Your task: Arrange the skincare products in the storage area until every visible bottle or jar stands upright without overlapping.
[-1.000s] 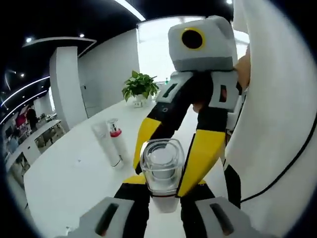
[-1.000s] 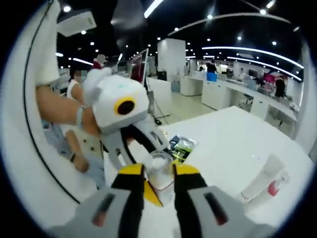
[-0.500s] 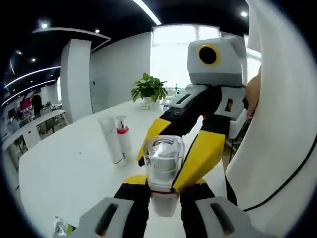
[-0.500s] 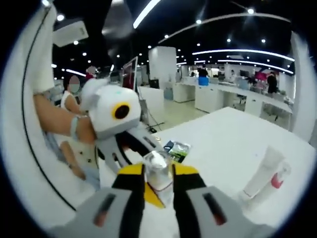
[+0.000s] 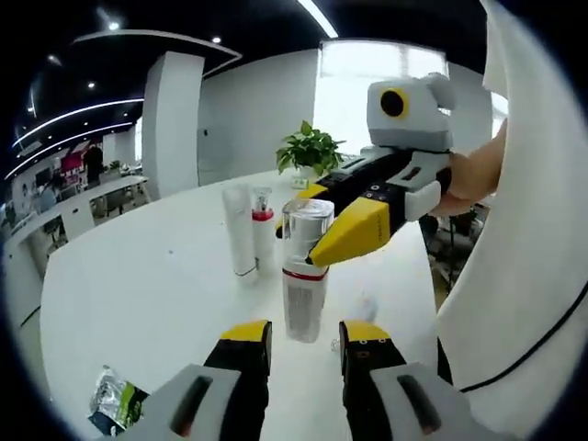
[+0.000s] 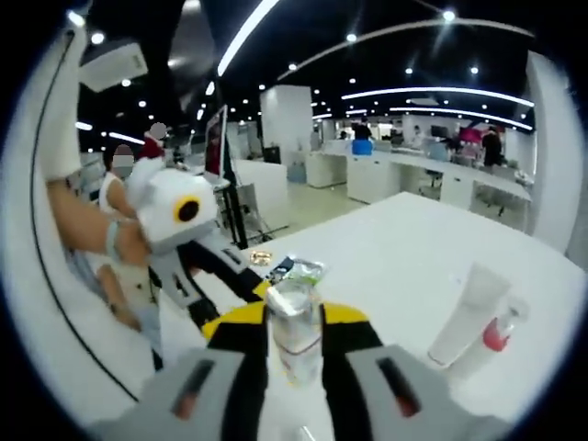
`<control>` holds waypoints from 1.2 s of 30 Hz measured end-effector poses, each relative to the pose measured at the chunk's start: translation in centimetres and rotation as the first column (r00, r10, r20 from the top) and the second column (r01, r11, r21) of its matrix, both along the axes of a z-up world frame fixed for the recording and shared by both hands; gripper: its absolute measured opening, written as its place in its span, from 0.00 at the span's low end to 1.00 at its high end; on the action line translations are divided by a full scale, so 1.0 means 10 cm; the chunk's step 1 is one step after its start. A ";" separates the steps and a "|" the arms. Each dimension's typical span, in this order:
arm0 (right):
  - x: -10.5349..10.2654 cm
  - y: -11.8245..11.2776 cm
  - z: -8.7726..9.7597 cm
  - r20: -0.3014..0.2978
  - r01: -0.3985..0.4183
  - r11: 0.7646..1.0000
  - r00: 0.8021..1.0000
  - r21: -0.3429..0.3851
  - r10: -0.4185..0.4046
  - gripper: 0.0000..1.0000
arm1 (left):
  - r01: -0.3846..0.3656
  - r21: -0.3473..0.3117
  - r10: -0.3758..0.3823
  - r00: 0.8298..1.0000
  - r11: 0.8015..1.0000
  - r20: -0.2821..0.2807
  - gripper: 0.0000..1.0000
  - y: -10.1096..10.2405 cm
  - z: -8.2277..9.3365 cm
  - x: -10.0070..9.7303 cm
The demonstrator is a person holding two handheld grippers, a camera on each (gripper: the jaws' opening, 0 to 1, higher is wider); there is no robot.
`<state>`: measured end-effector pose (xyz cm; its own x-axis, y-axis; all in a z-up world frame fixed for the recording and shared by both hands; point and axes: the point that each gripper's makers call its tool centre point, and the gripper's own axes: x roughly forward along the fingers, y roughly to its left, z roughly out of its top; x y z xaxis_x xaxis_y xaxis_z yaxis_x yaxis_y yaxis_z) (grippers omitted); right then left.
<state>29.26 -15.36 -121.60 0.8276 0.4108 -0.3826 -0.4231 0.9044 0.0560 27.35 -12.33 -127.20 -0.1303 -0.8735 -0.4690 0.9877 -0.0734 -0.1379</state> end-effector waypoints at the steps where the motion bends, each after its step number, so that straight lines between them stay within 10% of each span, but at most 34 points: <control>1: 0.01 -0.03 -0.02 -0.003 0.003 1.000 1.000 -0.001 -0.003 0.18 | -0.006 0.004 0.006 1.000 1.000 -0.005 0.29 0.01 -0.02 0.01; 36: 0.31 -0.93 -0.47 -0.062 0.179 0.984 0.982 -0.026 -0.180 0.19 | -0.115 0.010 0.115 0.991 0.993 -0.065 0.30 0.26 -0.03 0.09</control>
